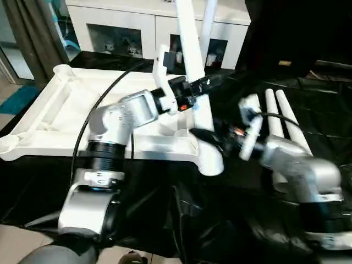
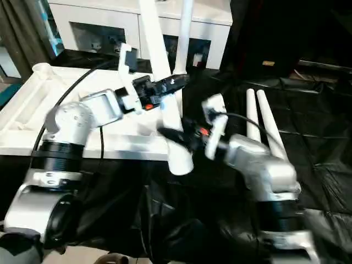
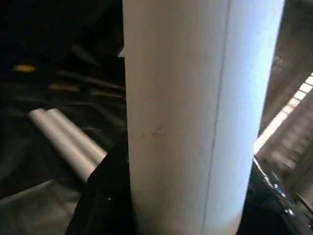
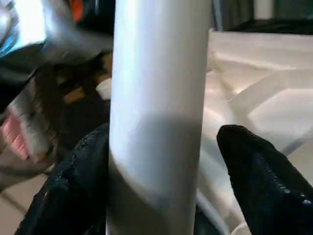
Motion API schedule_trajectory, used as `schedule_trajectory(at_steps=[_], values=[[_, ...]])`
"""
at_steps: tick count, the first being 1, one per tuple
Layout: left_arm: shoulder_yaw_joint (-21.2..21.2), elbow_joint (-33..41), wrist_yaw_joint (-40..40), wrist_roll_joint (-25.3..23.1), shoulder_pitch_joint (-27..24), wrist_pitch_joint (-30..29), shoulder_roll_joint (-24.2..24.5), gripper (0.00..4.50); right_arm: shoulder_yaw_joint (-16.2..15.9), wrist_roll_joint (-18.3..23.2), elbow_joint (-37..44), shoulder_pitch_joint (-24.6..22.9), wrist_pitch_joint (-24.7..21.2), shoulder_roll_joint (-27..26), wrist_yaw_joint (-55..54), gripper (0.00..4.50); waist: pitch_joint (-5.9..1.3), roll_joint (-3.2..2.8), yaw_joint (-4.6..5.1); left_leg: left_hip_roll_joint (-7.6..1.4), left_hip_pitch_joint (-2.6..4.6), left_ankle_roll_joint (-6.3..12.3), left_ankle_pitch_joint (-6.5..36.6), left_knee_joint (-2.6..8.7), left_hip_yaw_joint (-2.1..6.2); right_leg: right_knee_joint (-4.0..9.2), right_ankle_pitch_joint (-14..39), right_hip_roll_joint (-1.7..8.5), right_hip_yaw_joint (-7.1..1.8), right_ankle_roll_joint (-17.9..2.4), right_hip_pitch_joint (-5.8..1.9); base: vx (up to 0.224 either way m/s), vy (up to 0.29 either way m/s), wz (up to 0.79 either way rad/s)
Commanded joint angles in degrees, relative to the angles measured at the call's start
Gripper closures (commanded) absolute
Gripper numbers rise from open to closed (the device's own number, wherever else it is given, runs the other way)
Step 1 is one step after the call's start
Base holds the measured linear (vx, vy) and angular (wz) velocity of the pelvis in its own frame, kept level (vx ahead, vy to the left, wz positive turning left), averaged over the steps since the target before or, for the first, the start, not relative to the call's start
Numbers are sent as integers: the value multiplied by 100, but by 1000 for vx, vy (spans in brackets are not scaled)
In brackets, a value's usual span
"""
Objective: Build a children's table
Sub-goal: Pick table leg
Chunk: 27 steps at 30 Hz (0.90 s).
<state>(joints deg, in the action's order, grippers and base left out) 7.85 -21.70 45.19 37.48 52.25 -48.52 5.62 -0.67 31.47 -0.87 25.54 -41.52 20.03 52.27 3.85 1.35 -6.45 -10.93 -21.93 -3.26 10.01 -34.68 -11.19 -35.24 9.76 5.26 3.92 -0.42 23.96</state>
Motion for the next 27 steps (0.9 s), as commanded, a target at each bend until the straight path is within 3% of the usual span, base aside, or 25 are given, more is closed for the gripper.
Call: schedule_trajectory(at_steps=[1, 10, 12, 13, 21, 24, 25, 27], values=[[-63, 239, 253, 226, 54, -36, 10, 269, -96, -85, -18, -79, -92, 108, 33, 108, -483, 69, -16, -184, 83, 373, 521, 348, 81, 314, 503, 311, -237, -1390, -406, 0, 0, 0], [-116, 326, 363, 233, -14, -47, 3, 270, -39, 15, -138, 33, -162, -24, -151, 174, -482, 89, -15, -184, 82, 302, 547, 348, 82, 326, 701, 305, -236, -1313, -385, 0, 0, 0], [-64, 251, 50, 96, -3, 100, -62, 270, -12, -1, -162, 69, -119, -91, -254, 197, -484, 86, -14, -183, 81, 291, 555, 348, 83, 328, 711, 307, -236, -1299, -384, 0, 0, 0], [-58, 240, 15, 80, 0, 116, -69, 214, -10, -3, -163, 73, -114, -99, -267, 208, -484, 84, -12, -188, 83, 271, 554, 352, 87, 328, 708, 307, -235, -1290, -381, 0, 0, 0], [-103, 351, -1302, -527, -251, 267, -276, 158, 8, -119, -184, 127, 51, -336, -669, 254, -495, 76, -7, -188, 72, 261, 486, 344, 90, 317, 560, 301, -239, -1255, -392, 0, 0, 0], [-77, 492, -1643, -574, -407, 249, -381, 155, 47, -139, -245, 173, 109, -398, -800, 255, -495, 81, -6, -181, 71, 259, 491, 345, 85, 329, 620, 291, -236, -1215, -391, 0, 0, 0], [-43, 522, -1781, -580, -447, 250, -428, 183, 57, -144, -266, 191, 129, -415, -837, 255, -496, 80, -4, -184, 75, 253, 505, 343, 86, 329, 636, 295, -235, -1223, -389, 0, 0, 0], [45, 534, -2017, -593, -480, 303, -518, 190, 74, -163, -303, 223, 161, -443, -897, 256, -494, 81, 5, -185, 70, 248, 541, 343, 87, 337, 661, 291, -235, -1231, -386, 0, 0, 0]])
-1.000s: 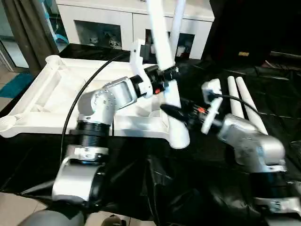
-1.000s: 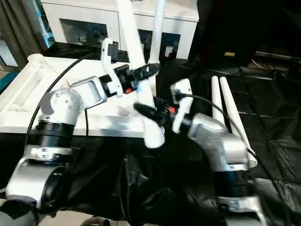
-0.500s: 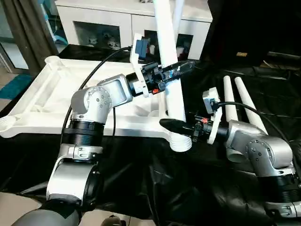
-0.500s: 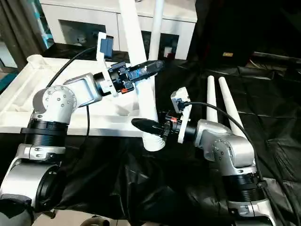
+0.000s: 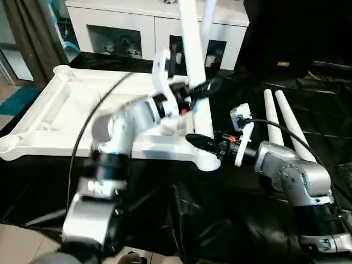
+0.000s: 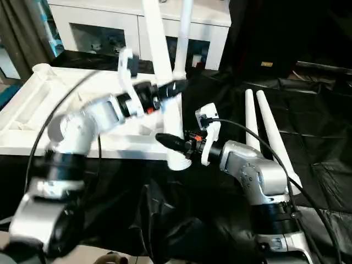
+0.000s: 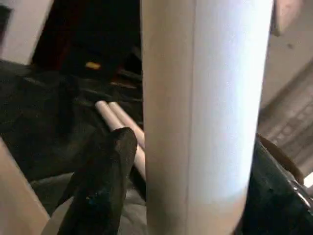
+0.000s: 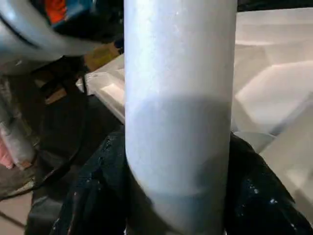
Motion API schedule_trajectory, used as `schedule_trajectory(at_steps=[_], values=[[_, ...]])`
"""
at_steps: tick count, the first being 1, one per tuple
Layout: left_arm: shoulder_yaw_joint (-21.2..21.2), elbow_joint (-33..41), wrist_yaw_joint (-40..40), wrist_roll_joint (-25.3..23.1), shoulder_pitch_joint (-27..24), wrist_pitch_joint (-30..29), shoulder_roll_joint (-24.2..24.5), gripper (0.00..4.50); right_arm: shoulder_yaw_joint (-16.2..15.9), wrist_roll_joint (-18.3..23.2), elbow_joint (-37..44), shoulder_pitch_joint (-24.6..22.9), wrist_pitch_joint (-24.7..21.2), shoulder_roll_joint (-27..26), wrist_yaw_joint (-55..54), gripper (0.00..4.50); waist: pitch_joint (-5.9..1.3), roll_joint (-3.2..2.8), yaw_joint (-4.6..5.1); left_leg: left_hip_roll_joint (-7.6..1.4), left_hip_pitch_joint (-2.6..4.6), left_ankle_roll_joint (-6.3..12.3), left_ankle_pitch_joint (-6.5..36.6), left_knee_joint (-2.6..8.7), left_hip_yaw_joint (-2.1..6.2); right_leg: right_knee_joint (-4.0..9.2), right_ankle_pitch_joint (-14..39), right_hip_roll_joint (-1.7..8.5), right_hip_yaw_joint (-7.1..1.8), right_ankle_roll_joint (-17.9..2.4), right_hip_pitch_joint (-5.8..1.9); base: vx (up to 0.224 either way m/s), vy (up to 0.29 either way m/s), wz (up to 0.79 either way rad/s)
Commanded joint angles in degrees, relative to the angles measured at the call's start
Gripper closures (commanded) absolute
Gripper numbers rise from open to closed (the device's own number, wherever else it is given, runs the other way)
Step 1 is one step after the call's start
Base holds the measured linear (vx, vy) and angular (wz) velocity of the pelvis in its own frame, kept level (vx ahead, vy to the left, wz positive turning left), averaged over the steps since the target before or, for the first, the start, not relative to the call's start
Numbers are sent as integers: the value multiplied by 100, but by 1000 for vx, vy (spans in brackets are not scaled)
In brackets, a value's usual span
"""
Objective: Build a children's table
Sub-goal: Pick table leg
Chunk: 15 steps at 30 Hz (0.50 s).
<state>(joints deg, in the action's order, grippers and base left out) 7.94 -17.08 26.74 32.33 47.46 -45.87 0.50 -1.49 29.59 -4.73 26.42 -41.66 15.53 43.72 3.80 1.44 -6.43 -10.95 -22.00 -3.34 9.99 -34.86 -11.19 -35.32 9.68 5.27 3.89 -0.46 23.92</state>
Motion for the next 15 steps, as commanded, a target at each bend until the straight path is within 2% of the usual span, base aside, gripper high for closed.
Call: schedule_trajectory(at_steps=[1, 2, 4, 7, 8, 9, 10, 11, 14, 15], values=[[98, 54, -275, -80, 4, 90, -47, 190, 156, 23, 79, 142, 179, 2, -45, 256, -488, 76, -1, -174, 76, 255, 554, 362, 85, 352, 717, 290, -230, -1203, -386, 0, 0, 0], [139, 43, -337, -90, 16, 153, -68, 210, 147, 19, 82, 146, 185, -3, -49, 256, -483, 91, -5, -177, 78, 255, 576, 361, 82, 362, 750, 290, -233, -1176, -383, 0, 0, 0], [189, 50, -412, -93, 43, 210, -77, 235, 134, 16, 90, 154, 195, -10, -62, 256, -489, 83, -6, -173, 77, 270, 544, 360, 86, 358, 738, 288, -232, -1139, -380, 0, 0, 0], [182, 89, -385, -67, 46, 200, -66, 244, 128, 3, 91, 160, 219, -14, -84, 256, -491, 79, -4, -173, 79, 286, 508, 360, 86, 350, 696, 284, -229, -1140, -376, 0, 0, 0], [181, 98, -383, -62, 44, 196, -65, 260, 124, -7, 91, 161, 233, -13, -87, 257, -491, 79, -5, -171, 78, 291, 506, 358, 85, 352, 688, 283, -230, -1141, -375, 0, 0, 0], [150, 176, -326, -19, 29, 159, -46, 261, 81, -108, 95, 173, 400, -2, -82, 257, -489, 84, -8, -173, 75, 289, 517, 358, 85, 350, 703, 291, -230, -1138, -377, 0, 0, 0], [108, 213, -274, -13, 22, 152, -23, 261, 100, -54, 107, 178, 381, -14, -39, 201, -491, 85, -7, -172, 75, 284, 521, 357, 83, 351, 711, 292, -230, -1135, -375, 0, 0, 0], [-24, 284, -91, -22, 4, 133, 49, 261, 140, 92, 167, 173, 252, 5, 74, 201, -486, 83, -6, -172, 79, 306, 525, 361, 85, 353, 730, 286, -230, -1135, -374, 0, 0, 0], [-180, 301, 134, -39, 13, 115, 157, 265, 126, 192, 242, 152, 79, 127, 207, 181, -485, 85, -7, -170, 80, 328, 537, 363, 87, 352, 760, 281, -229, -1110, -377, 0, 0, 0], [-239, 302, 222, -42, 19, 99, 202, 266, 113, 213, 266, 143, 28, 180, 252, 151, -486, 77, -7, -177, 86, 335, 497, 362, 85, 344, 724, 274, -233, -1102, -368, 0, 0, 0]])
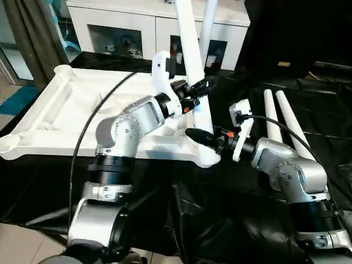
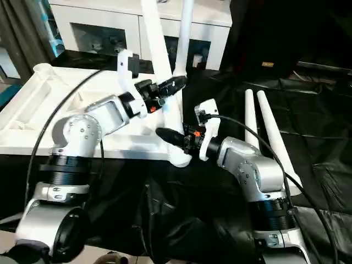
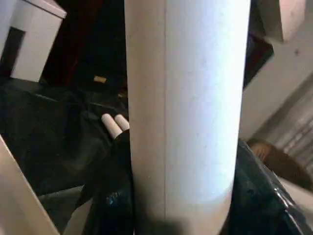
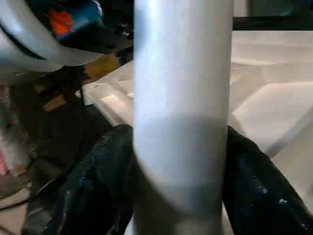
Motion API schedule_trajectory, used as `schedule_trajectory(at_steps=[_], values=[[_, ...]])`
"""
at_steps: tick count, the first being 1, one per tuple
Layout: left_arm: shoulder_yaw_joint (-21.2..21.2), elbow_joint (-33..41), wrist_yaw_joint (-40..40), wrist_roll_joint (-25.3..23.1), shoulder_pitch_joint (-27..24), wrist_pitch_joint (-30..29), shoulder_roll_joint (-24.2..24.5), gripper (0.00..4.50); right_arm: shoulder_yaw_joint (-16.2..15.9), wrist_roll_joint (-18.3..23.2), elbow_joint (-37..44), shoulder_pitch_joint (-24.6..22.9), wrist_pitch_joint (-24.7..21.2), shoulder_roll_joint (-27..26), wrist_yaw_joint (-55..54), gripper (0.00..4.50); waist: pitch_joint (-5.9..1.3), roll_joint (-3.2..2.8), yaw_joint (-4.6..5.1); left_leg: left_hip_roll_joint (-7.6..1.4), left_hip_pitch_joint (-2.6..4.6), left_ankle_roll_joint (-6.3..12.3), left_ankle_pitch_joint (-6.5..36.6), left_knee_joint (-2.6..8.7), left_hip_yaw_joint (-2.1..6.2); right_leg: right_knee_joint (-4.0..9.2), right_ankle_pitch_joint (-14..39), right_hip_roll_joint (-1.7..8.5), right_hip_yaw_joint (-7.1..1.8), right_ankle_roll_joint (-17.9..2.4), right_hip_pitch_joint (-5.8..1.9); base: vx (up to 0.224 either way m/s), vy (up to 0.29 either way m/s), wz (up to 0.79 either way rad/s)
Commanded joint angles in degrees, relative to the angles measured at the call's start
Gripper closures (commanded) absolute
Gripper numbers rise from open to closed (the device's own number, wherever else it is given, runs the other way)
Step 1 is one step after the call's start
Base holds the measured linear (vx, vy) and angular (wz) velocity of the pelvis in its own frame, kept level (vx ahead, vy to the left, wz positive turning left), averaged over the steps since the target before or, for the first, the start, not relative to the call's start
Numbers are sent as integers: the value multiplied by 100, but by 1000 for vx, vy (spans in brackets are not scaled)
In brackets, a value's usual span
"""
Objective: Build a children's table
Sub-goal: Pick table leg
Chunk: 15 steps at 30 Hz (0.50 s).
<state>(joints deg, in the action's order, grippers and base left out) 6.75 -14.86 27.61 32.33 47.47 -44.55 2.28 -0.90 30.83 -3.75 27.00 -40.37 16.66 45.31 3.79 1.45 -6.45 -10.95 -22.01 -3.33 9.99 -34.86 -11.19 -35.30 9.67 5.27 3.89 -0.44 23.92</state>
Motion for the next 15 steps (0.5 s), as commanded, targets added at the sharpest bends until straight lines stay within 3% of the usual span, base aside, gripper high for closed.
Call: schedule_trajectory(at_steps=[1, 3, 4, 11, 15], values=[[-181, 70, 222, -58, 36, -45, 76, 266, 1, 75, 200, 74, -149, 165, 175, 151, -482, 73, -5, -175, 90, 328, 505, 363, 86, 347, 728, 271, -231, -1101, -368, 0, 0, 0], [-322, 41, 471, -82, 92, -74, 204, 266, -126, 81, 309, 44, -311, 385, 379, 141, -483, 71, -9, -174, 89, 311, 496, 360, 81, 341, 703, 276, -236, -1114, -372, 0, 0, 0], [-350, 32, 517, -90, 104, -69, 229, 266, -152, 86, 331, 37, -349, 435, 429, 141, -488, 100, -21, -171, 89, 325, 482, 357, 81, 335, 710, 279, -235, -1116, -383, 0, 0, 0], [-607, 98, 1101, 0, 145, -128, 455, 266, -338, 200, 384, 73, -776, 744, 712, 137, -487, 96, -17, -177, 84, 292, 457, 353, 79, 331, 736, 291, -238, -1159, -374, 0, 0, 0], [-752, 277, 1392, 121, 82, -196, 490, 266, -264, 238, 293, 108, -843, 683, 610, 137, -489, 99, -19, -178, 83, 286, 456, 348, 74, 321, 720, 297, -238, -1220, -372, 0, 0, 0]])
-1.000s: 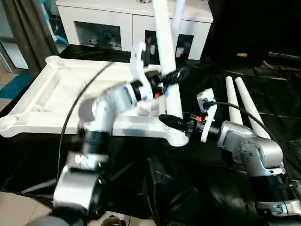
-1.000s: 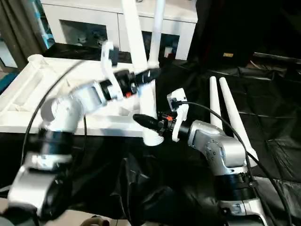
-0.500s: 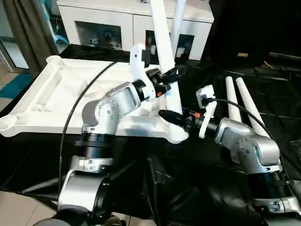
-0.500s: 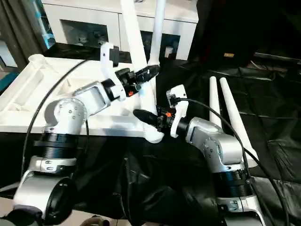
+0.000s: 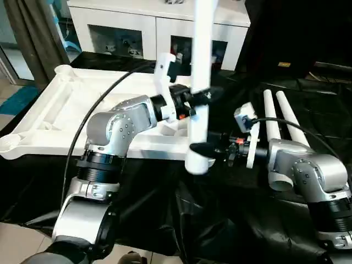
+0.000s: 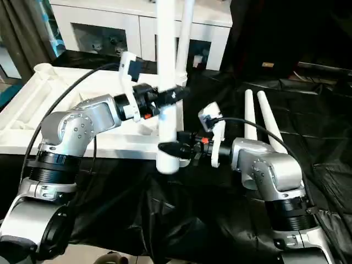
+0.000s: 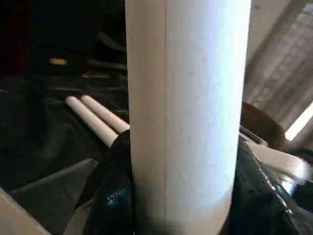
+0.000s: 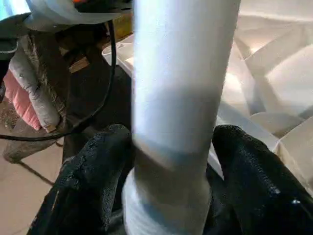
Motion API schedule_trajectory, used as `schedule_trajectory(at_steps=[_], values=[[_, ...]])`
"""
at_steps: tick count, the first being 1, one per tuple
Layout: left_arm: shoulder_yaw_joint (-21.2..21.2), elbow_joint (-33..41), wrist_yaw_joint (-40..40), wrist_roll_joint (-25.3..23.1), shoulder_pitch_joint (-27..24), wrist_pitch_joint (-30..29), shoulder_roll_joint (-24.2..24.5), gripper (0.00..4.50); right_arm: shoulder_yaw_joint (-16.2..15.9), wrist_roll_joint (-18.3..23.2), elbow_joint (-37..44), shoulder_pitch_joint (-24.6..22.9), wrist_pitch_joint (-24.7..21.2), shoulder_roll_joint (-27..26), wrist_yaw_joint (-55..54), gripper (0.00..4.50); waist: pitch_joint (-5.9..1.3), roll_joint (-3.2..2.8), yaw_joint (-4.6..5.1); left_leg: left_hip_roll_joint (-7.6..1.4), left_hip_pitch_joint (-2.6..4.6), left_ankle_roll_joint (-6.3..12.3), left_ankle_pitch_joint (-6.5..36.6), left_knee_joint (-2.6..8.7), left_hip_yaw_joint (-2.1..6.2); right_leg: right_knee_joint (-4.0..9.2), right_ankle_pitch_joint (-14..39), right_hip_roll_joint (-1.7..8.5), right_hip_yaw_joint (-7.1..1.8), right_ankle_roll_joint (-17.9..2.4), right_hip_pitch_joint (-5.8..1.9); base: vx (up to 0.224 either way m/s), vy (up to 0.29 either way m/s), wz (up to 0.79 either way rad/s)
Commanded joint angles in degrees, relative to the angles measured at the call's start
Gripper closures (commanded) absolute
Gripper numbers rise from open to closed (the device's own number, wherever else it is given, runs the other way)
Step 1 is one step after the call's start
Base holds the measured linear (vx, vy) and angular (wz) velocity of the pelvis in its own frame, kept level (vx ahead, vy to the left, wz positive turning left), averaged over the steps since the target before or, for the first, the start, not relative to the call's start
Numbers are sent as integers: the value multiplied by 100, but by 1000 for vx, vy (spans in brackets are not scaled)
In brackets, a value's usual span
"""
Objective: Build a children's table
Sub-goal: Pick table leg
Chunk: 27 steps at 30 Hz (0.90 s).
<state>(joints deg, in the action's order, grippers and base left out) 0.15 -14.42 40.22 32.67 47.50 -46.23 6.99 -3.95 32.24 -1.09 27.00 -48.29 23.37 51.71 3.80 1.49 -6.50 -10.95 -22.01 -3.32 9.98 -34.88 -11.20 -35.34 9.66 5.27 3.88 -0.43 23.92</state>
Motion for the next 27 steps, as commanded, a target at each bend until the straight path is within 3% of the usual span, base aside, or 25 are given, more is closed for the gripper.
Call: schedule_trajectory(at_steps=[1, 15, 16, 21, 27], values=[[-101, 240, 146, 91, 72, -32, 17, 266, 54, 102, 21, 109, -63, 2, -42, 137, -489, 96, -16, -179, 85, 280, 466, 351, 74, 324, 724, 299, -238, -1228, -371, 0, 0, 0], [-329, 350, 506, 98, 10, -94, 63, 266, 100, 262, 20, 114, -360, -122, -110, 137, -496, 89, -15, -178, 85, 245, 444, 349, 76, 317, 685, 297, -239, -1209, -378, 0, 0, 0], [-339, 361, 512, 94, 5, -97, 60, 266, 101, 280, 31, 113, -376, -124, -119, 137, -493, 111, -11, -177, 80, 248, 436, 351, 74, 319, 680, 294, -239, -1207, -381, 0, 0, 0], [-344, 348, 545, 80, -1, -97, 65, 266, 122, 310, 21, 125, -392, -126, -119, 187, -493, 98, -16, -179, 84, 255, 436, 348, 76, 318, 701, 297, -239, -1209, -378, 0, 0, 0], [-325, 322, 560, 83, 17, -95, 83, 266, 128, 329, -13, 143, -413, -117, -74, 239, -491, 123, -16, -180, 79, 233, 436, 350, 76, 313, 768, 298, -238, -1164, -379, 0, 0, 0]])
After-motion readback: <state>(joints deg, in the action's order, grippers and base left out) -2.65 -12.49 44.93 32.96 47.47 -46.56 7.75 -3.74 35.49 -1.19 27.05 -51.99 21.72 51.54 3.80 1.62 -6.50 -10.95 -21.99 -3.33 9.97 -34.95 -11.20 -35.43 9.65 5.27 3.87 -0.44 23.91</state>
